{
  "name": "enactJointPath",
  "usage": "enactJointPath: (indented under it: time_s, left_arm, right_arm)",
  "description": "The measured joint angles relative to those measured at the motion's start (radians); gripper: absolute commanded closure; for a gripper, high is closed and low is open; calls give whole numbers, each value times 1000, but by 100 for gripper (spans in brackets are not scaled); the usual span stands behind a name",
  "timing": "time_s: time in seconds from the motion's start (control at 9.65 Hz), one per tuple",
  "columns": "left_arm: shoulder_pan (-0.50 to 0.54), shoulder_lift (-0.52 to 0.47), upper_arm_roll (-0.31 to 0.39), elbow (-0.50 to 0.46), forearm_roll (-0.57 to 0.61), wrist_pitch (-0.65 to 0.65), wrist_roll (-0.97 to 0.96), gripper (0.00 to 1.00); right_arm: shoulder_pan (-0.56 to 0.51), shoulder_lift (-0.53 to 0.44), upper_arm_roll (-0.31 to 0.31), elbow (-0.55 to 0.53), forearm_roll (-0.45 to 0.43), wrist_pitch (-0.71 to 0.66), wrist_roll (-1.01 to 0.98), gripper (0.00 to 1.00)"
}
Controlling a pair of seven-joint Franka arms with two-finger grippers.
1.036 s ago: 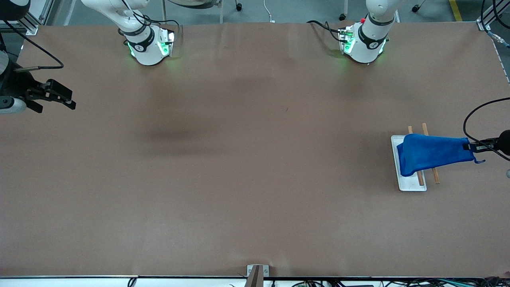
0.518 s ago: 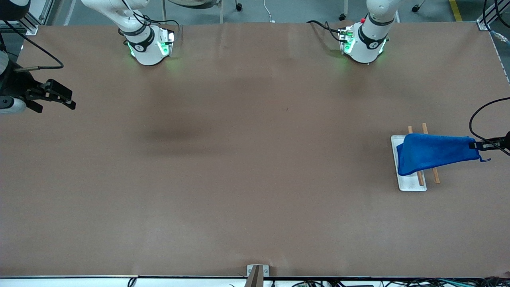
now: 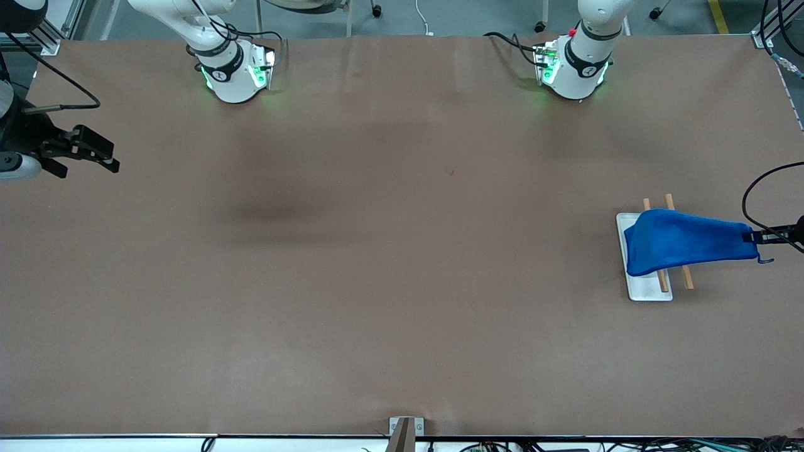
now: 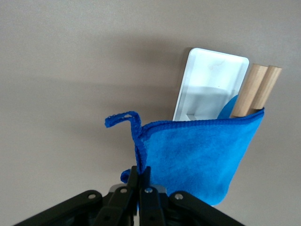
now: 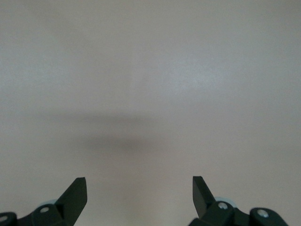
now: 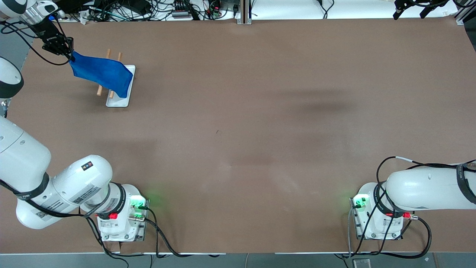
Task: Right arm passes towel to left arm to hang
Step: 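Lower the towel over the two wooden sticks with the left gripper, then open the left gripper to release the towel on the sticks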
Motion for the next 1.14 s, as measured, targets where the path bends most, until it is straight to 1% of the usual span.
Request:
enactJointPath:
  time_s: [0.83, 0.93, 1.04, 1.14]
  left_arm:
    - [4, 47, 22, 0, 0, 61, 41, 97]
    - [11, 50, 23, 0, 0, 68, 55, 91]
    - [18, 51, 23, 0, 1, 69, 63, 68]
    - [21, 51, 23, 0, 1, 70, 66, 49]
  right_arm:
    - [0, 0, 0, 0, 0, 0, 0, 1]
    - [0, 0, 0, 0, 0, 0, 0, 1]
    - [0, 0, 0, 0, 0, 0, 0, 1]
    - [0, 0, 0, 0, 0, 0, 0, 1]
